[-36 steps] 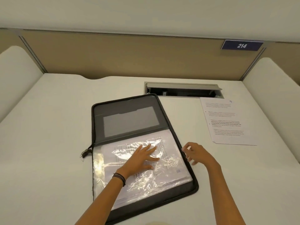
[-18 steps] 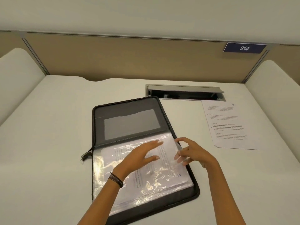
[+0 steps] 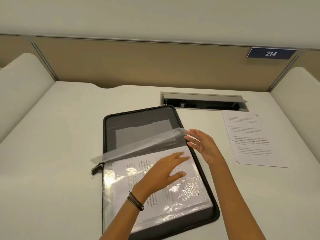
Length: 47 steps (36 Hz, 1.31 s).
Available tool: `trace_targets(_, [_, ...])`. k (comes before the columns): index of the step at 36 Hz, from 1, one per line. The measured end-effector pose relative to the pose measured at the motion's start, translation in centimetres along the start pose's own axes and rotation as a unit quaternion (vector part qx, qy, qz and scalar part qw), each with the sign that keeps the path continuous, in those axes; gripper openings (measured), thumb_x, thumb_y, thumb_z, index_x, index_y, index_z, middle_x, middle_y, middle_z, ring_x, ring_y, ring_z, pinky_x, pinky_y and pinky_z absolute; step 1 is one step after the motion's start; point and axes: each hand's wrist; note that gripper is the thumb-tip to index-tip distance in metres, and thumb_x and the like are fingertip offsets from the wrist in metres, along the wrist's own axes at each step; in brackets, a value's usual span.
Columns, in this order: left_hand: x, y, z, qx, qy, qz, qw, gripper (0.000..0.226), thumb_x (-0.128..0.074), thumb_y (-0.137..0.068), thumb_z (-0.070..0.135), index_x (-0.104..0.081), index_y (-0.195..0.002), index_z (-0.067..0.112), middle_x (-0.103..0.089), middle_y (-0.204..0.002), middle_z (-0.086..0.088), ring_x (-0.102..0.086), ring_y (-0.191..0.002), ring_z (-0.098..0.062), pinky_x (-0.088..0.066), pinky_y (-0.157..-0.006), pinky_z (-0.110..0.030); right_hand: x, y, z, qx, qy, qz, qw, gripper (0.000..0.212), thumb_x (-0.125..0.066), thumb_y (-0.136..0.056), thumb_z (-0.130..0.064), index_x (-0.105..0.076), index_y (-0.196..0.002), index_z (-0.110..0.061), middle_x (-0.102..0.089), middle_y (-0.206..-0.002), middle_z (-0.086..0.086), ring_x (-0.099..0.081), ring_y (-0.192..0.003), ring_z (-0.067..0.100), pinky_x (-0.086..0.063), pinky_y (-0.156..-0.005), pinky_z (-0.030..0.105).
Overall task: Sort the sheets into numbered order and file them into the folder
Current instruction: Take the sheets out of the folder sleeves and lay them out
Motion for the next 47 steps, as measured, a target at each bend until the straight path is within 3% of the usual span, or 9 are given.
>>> trace_targets(6, [-2.2,-0.7,-7.0,0.128,-0.079,0.045,0.988,0.060,-0.044,-0.097,0.043,-0.012,-0.148,0.039,-0.004,-0.160,0.003,-0.002,-0.148,-0.018,0.000,-0.119,-0.052,-0.9,-1.0,0.5,0.016,0.000,-0.022,1.000,0.047,-0.029,-0.101,-0.041,-0.054,-0.127,-0.011,-0.062,-0.126,0.006,-0.061,-0.113,0.023,-0.055,-0.085,0.033])
trace_targets(13, [-3.2,-0.3,-10.6,0.215,-0.054,0.090,0.971,0.064,-0.045,-0.099,0.038,-0.008,-0.150,0.029,0.000,-0.160,-0.003,0.004,-0.148,-0.023,0.013,-0.112,-0.041,-0.8,-2.0,1.3,0.013,-0.035,-0.029,0.999,0.052,-0.029,-0.099,-0.042,-0.027,-0.147,-0.023,-0.041,-0.147,0.002,-0.048,-0.128,0.024,-0.048,-0.097,0.038])
trace_targets(19, [-4.0,-0.7,-11.1,0.200,-0.100,0.052,0.973,0.061,-0.032,-0.099,0.051,-0.008,-0.151,0.029,0.003,-0.160,-0.003,0.008,-0.147,-0.023,0.020,-0.109,-0.039,0.9,-1.3,2.4,0.036,0.044,-0.051,0.997,0.103,-0.070,-0.060,-0.071,-0.034,-0.144,-0.024,-0.049,-0.138,-0.005,-0.053,-0.123,0.018,-0.051,-0.094,0.031])
trace_targets(23, [-5.5,-0.8,-10.1,0.137,-0.117,0.032,0.983,0.086,0.009,-0.077,0.079,-0.003,-0.148,0.034,0.013,-0.156,0.002,0.016,-0.145,-0.020,0.027,-0.107,-0.036,1.9,-0.2,3.2,0.045,0.111,-0.045,0.992,0.080,-0.066,-0.068,-0.067,-0.048,-0.134,-0.025,-0.055,-0.134,-0.007,-0.055,-0.121,0.013,-0.049,-0.097,0.031])
trace_targets(25, [-6.5,-1.0,-9.4,0.119,-0.118,0.034,0.985,0.093,0.023,-0.066,0.082,0.004,-0.144,0.036,0.019,-0.152,0.003,0.023,-0.142,-0.018,0.032,-0.103,-0.032,2.5,0.4,3.6,0.042,0.142,-0.037,0.988,0.055,-0.057,-0.087,-0.050,-0.050,-0.133,-0.022,-0.055,-0.134,-0.005,-0.055,-0.120,0.013,-0.049,-0.097,0.030])
trace_targets(27, [-7.5,-1.2,-8.6,0.111,-0.127,0.034,0.985,0.087,0.019,-0.069,0.081,0.005,-0.143,0.038,0.022,-0.151,0.003,0.025,-0.141,-0.020,0.034,-0.102,-0.032,3.2,1.1,4.2,0.034,0.154,-0.020,0.987,0.039,-0.050,-0.096,-0.031,-0.052,-0.132,-0.017,-0.058,-0.131,-0.002,-0.056,-0.119,0.014,-0.048,-0.098,0.032])
trace_targets(32, [-10.4,-1.3,-6.2,0.122,-0.113,0.034,0.985,0.088,-0.007,-0.078,0.083,-0.002,-0.149,0.033,0.019,-0.156,-0.002,0.025,-0.143,-0.019,0.023,-0.111,-0.048,4.6,2.9,5.2,0.029,0.167,0.043,0.985,0.022,-0.052,-0.096,-0.018,-0.063,-0.115,-0.016,-0.066,-0.116,0.001,-0.061,-0.110,0.017,-0.050,-0.093,0.033])
trace_targets(37, [-12.7,-1.3,-5.0,0.168,-0.165,0.034,0.971,0.093,-0.019,-0.082,0.083,-0.030,-0.148,0.019,-0.020,-0.157,-0.014,-0.012,-0.143,-0.032,-0.001,-0.111,-0.054,5.7,4.2,6.2,0.025,0.189,0.085,0.978,0.017,-0.053,-0.095,-0.012,-0.064,-0.108,-0.016,-0.068,-0.107,0.003,-0.065,-0.102,0.018,-0.052,-0.086,0.028])
trace_targets(47, [-13.5,-1.0,-6.3,0.146,-0.204,0.082,0.965,0.087,-0.021,-0.086,0.078,-0.011,-0.153,0.023,-0.005,-0.159,-0.009,-0.004,-0.145,-0.029,0.003,-0.114,-0.051,6.5,5.5,7.7,0.002,0.235,0.094,0.967,0.019,-0.053,-0.094,-0.009,-0.065,-0.108,-0.015,-0.068,-0.106,0.001,-0.064,-0.099,0.015,-0.051,-0.082,0.023])
Point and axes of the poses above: each hand's wrist, its own y-axis away from the middle knuckle, its own x-axis out of the back of the hand, z = x × y
